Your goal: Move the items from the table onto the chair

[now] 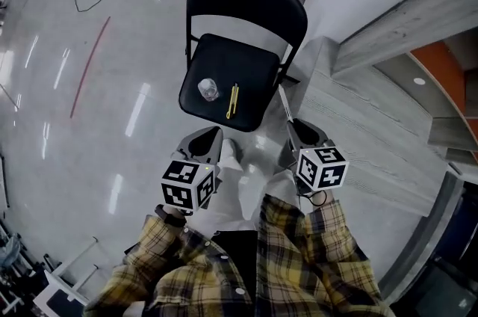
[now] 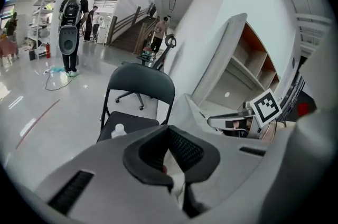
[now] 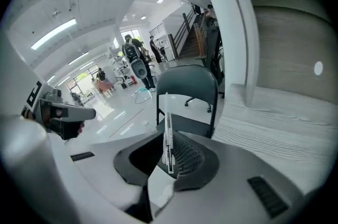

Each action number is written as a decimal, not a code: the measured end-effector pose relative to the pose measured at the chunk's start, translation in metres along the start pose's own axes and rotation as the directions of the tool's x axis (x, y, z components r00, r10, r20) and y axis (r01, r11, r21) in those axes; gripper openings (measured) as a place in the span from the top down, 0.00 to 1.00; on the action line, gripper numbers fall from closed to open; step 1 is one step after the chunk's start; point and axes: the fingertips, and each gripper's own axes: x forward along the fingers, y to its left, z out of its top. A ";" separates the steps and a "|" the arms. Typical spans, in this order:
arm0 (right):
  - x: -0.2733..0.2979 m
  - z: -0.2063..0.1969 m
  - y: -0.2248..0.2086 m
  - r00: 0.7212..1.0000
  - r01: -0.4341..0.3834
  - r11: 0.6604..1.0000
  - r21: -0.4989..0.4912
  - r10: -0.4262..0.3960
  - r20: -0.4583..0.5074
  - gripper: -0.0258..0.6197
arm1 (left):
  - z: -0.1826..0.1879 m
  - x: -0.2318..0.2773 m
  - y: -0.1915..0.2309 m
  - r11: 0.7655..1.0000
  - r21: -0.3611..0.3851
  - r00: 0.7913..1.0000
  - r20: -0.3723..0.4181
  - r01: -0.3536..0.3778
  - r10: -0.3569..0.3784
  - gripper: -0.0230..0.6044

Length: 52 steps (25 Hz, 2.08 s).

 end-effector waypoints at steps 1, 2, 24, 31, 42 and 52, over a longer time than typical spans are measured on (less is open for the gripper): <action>0.012 0.002 0.012 1.000 -0.009 1.000 0.001 0.009 0.002 0.86 | -0.002 0.001 0.009 1.000 -0.002 1.000 -0.003 0.003 -0.003 0.96; 0.024 0.005 0.022 1.000 -0.019 1.000 0.003 0.019 0.002 0.86 | -0.003 0.004 0.018 1.000 -0.004 1.000 -0.002 0.004 -0.004 0.96; 0.277 -0.115 -0.018 0.964 0.204 0.964 0.171 -0.168 -0.207 0.86 | -0.100 0.103 0.110 0.996 -0.087 0.996 -0.081 0.025 -0.032 0.96; 0.321 -0.169 -0.056 0.914 0.286 0.949 0.134 -0.229 -0.334 0.86 | -0.126 0.124 0.130 0.994 -0.111 0.992 -0.121 0.010 -0.024 0.96; 0.323 -0.189 -0.061 0.885 0.236 0.967 0.097 -0.173 -0.433 0.85 | -0.111 0.122 0.127 0.995 -0.095 0.994 -0.109 -0.014 0.004 0.96; 0.301 -0.144 -0.041 0.940 0.230 0.950 0.212 -0.160 -0.301 0.81 | -0.106 0.123 0.112 0.998 -0.054 0.994 -0.106 -0.018 0.013 0.96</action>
